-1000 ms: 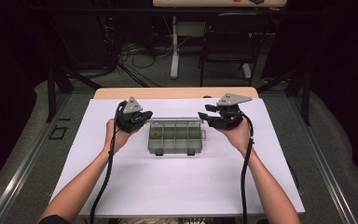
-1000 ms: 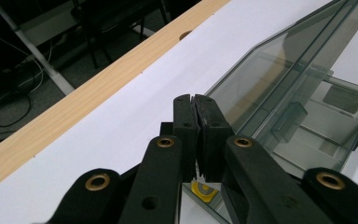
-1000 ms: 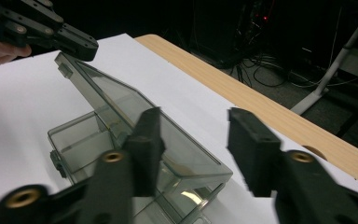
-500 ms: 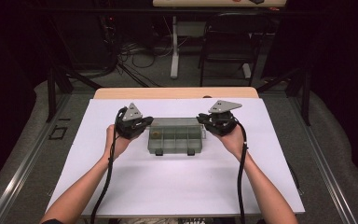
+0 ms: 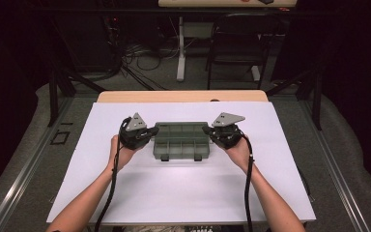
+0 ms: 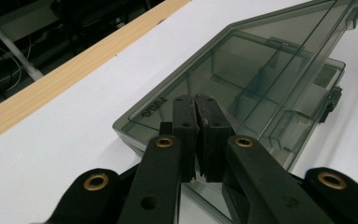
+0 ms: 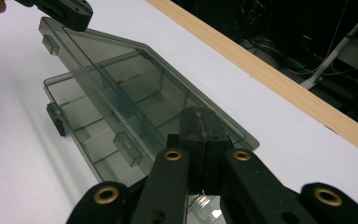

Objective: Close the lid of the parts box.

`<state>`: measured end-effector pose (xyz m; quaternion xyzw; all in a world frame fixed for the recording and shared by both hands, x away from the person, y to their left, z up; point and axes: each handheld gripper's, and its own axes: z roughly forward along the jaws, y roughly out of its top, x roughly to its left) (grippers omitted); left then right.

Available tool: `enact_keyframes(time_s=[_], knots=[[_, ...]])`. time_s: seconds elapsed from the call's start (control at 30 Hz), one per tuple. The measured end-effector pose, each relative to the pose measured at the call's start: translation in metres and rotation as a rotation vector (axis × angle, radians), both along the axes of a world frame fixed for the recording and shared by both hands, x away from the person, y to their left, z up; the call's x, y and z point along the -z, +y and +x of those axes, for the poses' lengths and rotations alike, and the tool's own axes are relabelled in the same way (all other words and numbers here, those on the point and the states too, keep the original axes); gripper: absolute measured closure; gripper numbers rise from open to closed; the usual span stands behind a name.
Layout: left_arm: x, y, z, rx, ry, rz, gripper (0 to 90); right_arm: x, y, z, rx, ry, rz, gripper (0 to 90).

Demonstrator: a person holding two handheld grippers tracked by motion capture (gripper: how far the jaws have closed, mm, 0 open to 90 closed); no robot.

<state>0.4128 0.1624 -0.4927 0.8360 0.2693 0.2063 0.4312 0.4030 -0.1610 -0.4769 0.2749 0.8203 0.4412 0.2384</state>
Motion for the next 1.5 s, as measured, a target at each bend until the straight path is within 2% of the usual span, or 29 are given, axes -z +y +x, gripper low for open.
enact_keyframes(time_s=[0.3, 0.5, 0.93, 1.5], knots=[[0.009, -0.003, -0.007, 0.004, 0.008, 0.02, 86.9, 0.007, 0.003, -0.004, -0.014, 0.011, -0.028, 90.0], [0.015, 0.0, -0.008, -0.003, 0.023, 0.008, 86.9, 0.013, 0.004, -0.006, -0.02, 0.029, -0.049, 90.0], [0.021, -0.002, -0.011, -0.005, 0.022, 0.007, 87.1, 0.022, 0.008, -0.009, -0.035, 0.062, -0.094, 90.0], [0.031, -0.004, -0.015, 0.01, 0.045, 0.029, 87.1, 0.032, 0.007, -0.009, -0.039, 0.082, -0.111, 90.0]])
